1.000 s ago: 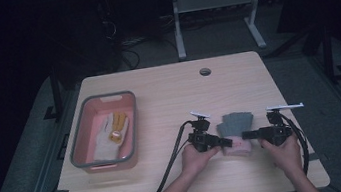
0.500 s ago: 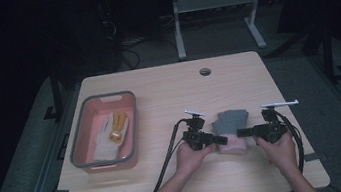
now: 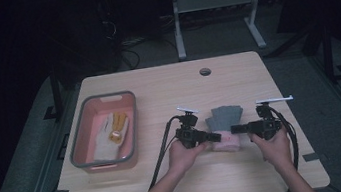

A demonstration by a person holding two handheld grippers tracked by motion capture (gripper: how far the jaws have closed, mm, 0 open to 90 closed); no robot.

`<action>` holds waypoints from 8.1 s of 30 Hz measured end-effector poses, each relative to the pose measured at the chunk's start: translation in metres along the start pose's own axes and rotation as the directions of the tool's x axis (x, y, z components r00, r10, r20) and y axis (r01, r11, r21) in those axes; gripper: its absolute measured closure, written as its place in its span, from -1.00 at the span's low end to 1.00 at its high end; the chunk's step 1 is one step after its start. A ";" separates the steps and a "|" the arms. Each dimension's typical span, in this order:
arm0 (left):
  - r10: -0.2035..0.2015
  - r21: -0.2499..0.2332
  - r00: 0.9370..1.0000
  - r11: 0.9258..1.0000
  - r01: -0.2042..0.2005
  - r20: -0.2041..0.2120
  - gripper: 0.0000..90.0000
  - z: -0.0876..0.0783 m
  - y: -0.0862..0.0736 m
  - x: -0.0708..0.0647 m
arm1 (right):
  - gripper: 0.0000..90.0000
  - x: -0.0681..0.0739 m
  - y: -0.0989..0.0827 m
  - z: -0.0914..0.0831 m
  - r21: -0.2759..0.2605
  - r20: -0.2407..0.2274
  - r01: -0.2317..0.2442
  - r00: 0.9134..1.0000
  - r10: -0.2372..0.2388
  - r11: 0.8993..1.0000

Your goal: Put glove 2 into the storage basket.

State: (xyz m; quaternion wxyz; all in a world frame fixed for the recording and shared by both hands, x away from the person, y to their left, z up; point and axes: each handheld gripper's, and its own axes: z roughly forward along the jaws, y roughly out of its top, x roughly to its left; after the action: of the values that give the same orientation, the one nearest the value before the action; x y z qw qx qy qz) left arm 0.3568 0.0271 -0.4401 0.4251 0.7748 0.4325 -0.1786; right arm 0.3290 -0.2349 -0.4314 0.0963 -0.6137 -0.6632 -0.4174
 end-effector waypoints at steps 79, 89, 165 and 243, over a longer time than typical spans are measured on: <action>-0.007 -0.171 0.995 0.985 -0.011 -0.103 0.39 -0.152 0.000 0.028 | 0.62 0.128 0.061 0.066 0.039 -0.131 0.165 0.979 -0.159 0.985; -0.002 -0.192 0.993 0.981 -0.021 -0.120 0.39 -0.169 -0.001 0.032 | 0.62 0.142 0.068 0.075 0.043 -0.149 0.181 0.974 -0.172 0.983; -0.079 -0.301 0.970 0.954 0.007 -0.229 0.39 -0.296 -0.035 0.078 | 0.63 0.251 0.089 0.171 0.076 -0.286 0.262 0.930 -0.230 0.962; -0.125 -0.193 0.896 0.980 0.045 -0.426 0.22 -0.303 -0.058 0.123 | 0.40 0.259 0.073 0.222 0.162 -0.207 0.324 0.935 -0.289 0.932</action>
State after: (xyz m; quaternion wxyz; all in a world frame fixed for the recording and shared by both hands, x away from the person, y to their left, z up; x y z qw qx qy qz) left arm 0.3505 0.3526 -0.3749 0.3768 0.7344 0.5642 0.0201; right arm 0.4204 0.0965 -0.3744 0.1486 -0.4497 -0.7771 -0.4145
